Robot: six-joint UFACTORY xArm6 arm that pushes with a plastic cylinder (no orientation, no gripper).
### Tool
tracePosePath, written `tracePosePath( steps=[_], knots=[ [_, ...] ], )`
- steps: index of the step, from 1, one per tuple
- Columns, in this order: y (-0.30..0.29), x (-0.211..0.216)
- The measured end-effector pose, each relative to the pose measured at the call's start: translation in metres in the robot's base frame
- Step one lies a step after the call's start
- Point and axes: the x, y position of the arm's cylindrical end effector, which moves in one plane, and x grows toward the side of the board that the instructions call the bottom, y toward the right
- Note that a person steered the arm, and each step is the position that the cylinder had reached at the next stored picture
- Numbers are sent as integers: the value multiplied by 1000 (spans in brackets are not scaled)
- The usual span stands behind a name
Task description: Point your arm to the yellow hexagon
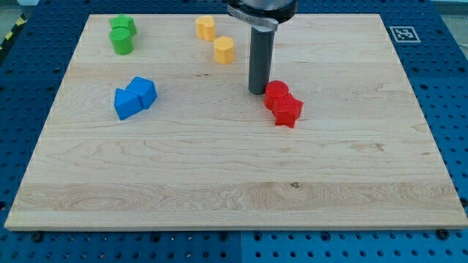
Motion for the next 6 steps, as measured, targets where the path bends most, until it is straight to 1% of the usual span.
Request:
tracePosePath(
  steps=[1,2,3,4,5,6],
  knots=[
    [-10,-5],
    [-33,-19],
    [-42,-34],
    [-30,-41],
    [-37,-53],
    [-86,-83]
  ],
)
